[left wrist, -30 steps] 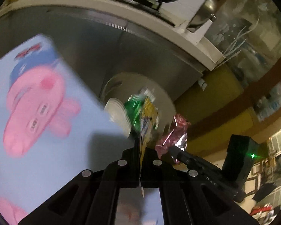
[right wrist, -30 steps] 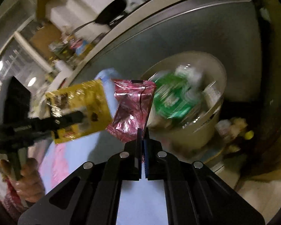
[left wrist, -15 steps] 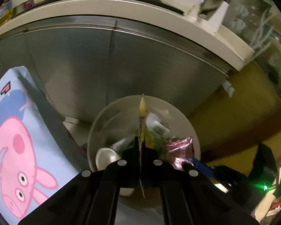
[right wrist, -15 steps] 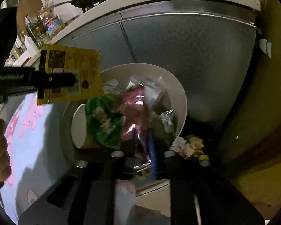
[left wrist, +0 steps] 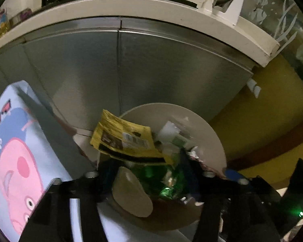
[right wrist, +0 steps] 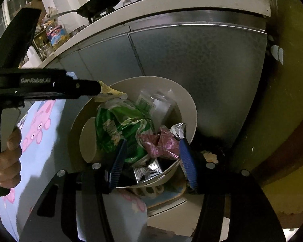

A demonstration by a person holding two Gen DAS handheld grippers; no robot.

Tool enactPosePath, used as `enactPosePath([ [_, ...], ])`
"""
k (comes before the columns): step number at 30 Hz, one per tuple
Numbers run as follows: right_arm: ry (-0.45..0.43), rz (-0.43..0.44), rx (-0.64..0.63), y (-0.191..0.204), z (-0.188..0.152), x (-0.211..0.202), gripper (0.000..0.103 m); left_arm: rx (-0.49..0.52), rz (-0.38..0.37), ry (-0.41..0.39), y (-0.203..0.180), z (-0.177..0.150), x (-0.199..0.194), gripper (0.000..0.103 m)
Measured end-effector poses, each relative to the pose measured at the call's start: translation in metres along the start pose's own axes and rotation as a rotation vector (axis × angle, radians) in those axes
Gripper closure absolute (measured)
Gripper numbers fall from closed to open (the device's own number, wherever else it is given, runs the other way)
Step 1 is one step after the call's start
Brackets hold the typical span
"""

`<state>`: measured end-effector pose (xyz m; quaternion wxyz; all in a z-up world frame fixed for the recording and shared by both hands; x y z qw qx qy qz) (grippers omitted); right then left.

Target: Collect trash

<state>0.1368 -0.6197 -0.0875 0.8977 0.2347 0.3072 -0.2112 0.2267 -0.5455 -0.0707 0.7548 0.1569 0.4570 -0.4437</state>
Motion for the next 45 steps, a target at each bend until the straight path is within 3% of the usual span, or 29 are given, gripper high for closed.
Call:
enactPosePath([
  [1,-0.003,0.002,0.008,-0.001,0.0,0.0,0.049,0.002,-0.011,0.008,-0.001,-0.001,0.001,0.095],
  [3,-0.009,0.006,0.015,-0.001,0.002,0.001,0.049,0.001,-0.024,0.033,-0.001,-0.007,0.006,0.102],
  [12,-0.02,0.031,0.017,0.003,0.0,-0.003,0.049,0.086,0.051,0.039,0.004,-0.02,0.01,0.102],
  [16,-0.018,0.032,0.03,0.001,-0.002,-0.004,0.049,0.182,0.098,0.104,0.001,-0.025,0.019,0.102],
  [20,-0.01,0.034,0.041,0.0,-0.005,-0.004,0.049,0.272,0.161,0.151,-0.004,-0.032,0.026,0.094],
  [22,-0.008,0.036,0.047,0.0,-0.007,-0.005,0.048,0.285,0.163,0.139,-0.006,-0.031,0.021,0.089],
  [28,-0.018,0.063,0.079,0.006,-0.009,-0.017,0.045,0.248,0.196,0.079,0.003,-0.023,-0.008,0.089],
  [35,-0.076,0.116,0.141,0.02,-0.014,-0.055,0.04,0.136,0.176,-0.072,0.01,-0.029,-0.081,0.087],
  [36,-0.083,0.123,0.159,0.021,-0.017,-0.062,0.039,0.122,0.179,-0.095,0.01,-0.035,-0.094,0.078],
  [38,-0.093,0.131,0.192,0.024,-0.021,-0.075,0.035,0.112,0.204,-0.138,0.008,-0.044,-0.113,0.051],
  [39,-0.103,0.132,0.213,0.026,-0.025,-0.084,0.031,0.111,0.222,-0.162,0.007,-0.048,-0.121,0.019],
  [40,-0.11,0.13,0.223,0.027,-0.026,-0.09,0.025,0.11,0.254,-0.206,0.005,-0.056,-0.135,0.007],
  [45,-0.152,0.096,0.258,0.041,-0.04,-0.133,0.005,0.118,0.296,-0.271,0.0,-0.085,-0.175,0.004],
])
Point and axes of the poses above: each gripper's, at about its wrist camera, not at the fingertips, and x roughly the way its jaws point, y to its left, z to its top, the point moved 5 cm from there along x, roughly the way its jaws point, and after that the axes turned 4 degrees about -y, right-handed, at the moved point
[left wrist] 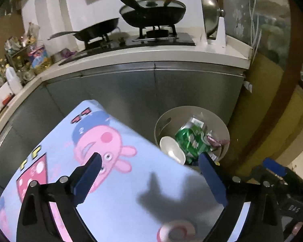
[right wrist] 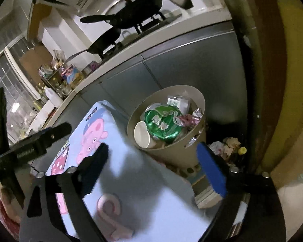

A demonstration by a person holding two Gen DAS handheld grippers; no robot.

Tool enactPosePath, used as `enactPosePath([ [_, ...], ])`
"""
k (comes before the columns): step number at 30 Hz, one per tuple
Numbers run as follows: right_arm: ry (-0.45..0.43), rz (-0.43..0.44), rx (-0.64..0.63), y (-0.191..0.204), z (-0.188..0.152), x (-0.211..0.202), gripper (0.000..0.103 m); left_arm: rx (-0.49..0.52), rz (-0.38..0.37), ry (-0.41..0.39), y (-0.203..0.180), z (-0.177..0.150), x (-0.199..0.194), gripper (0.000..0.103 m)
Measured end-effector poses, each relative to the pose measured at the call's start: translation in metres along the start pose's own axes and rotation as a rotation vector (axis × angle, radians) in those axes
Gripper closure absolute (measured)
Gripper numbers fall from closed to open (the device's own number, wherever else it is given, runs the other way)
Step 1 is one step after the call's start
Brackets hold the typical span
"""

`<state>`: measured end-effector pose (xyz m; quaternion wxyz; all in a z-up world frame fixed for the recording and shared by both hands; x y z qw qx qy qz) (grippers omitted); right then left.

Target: Collect trash

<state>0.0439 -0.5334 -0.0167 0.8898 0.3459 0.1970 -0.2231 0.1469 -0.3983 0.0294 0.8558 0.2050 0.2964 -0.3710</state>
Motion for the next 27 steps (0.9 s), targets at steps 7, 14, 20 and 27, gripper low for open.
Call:
enactPosePath([
  [7,-0.005,0.02,-0.017,0.028,-0.024,-0.044,0.005,-0.036,0.05,-0.059,0.018,-0.025,-0.057,0.004],
  [14,0.051,0.062,-0.067,0.063,-0.052,-0.064,0.005,-0.083,0.097,-0.081,0.039,-0.051,-0.093,0.004],
  [20,0.085,0.103,-0.102,0.091,-0.068,-0.073,0.005,-0.095,0.16,-0.09,0.055,-0.068,-0.113,0.004],
  [27,0.094,0.135,-0.127,0.111,-0.074,-0.082,0.005,-0.112,0.226,-0.1,0.07,-0.082,-0.131,0.004],
])
Point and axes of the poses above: each gripper's, at about its wrist camera, not at the fingertips, and x roughly the way its jaws point, y to its left, z to its top, the point moved 5 cm from there along x, roughly the way its jaws point, and after that the axes turned 4 degrees about -y, right-handed, at the moved point
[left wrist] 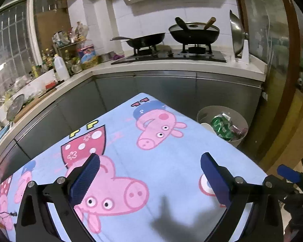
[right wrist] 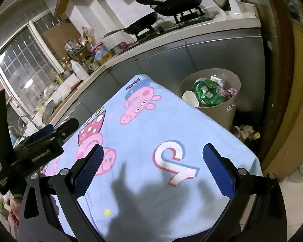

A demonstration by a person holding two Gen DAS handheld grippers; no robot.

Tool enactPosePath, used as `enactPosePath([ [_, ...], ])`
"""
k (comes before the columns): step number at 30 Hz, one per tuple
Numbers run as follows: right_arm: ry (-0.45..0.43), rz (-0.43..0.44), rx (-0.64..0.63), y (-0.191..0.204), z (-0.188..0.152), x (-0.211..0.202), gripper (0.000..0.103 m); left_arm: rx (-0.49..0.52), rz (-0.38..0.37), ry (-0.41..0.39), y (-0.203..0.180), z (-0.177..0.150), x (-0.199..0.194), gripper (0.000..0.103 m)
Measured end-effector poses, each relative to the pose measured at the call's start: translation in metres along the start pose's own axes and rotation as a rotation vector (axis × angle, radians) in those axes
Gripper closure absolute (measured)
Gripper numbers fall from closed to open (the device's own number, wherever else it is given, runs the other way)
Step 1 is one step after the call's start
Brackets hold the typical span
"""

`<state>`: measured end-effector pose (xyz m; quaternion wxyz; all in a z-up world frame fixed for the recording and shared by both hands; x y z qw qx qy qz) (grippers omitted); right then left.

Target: Collect trash

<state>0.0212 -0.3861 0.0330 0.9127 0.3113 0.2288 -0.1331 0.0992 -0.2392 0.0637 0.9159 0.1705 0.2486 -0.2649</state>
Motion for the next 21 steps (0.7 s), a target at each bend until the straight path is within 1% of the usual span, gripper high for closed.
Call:
enactPosePath([
  [2,0.002,0.005,-0.001,0.002,-0.001,-0.001,0.005,0.007,0.022,0.001,0.003,-0.002,-0.003,0.004],
  [7,0.006,0.004,0.001,0.005,-0.004,-0.004,0.005,0.003,0.049,-0.003,0.01,-0.007,-0.007,0.004],
  [11,0.006,0.012,0.0,0.006,-0.005,-0.005,0.005,0.013,0.091,-0.008,0.013,-0.01,-0.011,0.004],
  [21,-0.003,0.025,0.001,0.009,-0.007,-0.012,0.005,-0.01,0.089,-0.007,0.014,-0.01,-0.018,0.004],
])
Point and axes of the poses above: each gripper's, at about its wrist camera, not at the fingertips, and x roughly the way its jaws point, y to its left, z to its top, the point moved 5 cm from there along x, roughly the way its jaws point, and after that the axes turned 4 degrees about -y, right-handed, at the moved point
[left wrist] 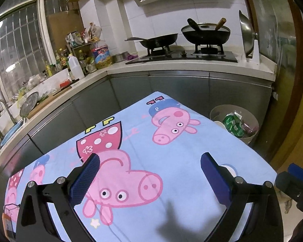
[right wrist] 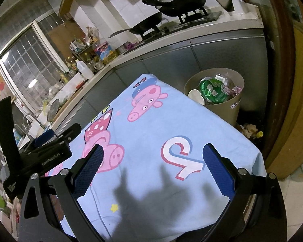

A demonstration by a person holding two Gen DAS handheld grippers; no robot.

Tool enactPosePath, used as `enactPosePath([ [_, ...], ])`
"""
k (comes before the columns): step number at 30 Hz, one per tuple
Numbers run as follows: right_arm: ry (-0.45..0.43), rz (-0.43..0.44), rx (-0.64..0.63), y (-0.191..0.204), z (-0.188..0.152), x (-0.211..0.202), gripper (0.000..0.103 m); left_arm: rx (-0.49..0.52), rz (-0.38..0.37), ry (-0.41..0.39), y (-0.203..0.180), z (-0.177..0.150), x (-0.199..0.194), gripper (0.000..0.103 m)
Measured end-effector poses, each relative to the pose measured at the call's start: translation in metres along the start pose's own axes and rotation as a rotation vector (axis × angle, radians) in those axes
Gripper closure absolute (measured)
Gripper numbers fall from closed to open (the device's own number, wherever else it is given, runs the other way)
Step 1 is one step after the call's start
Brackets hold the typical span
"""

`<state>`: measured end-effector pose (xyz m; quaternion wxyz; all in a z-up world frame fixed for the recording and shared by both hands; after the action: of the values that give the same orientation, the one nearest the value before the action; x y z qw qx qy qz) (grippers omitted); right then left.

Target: Collect trash

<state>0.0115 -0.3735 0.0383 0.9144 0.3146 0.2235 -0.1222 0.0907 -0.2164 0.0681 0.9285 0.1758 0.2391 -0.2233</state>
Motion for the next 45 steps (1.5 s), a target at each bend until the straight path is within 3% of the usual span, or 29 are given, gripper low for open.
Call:
enactPosePath([
  [9,-0.031,-0.057,-0.023,-0.006,0.0,-0.004,0.005,0.013,0.011,-0.017,-0.006,0.004,-0.006,0.004],
  [45,-0.025,-0.055,0.033,-0.017,-0.004,-0.008,0.005,0.023,0.035,-0.008,-0.012,0.002,-0.008,0.004],
])
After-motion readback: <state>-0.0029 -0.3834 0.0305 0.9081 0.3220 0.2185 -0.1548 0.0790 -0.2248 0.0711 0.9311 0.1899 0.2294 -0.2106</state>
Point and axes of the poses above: each gripper's, at about its wrist camera, not at the fingertips, and x roughly the way its jaws point, y to its left, z to its top, the point moved 5 cm from there along x, roughly the way its jaws point, and after that the axes turned 4 degrees about -y, right-handed, at the moved point
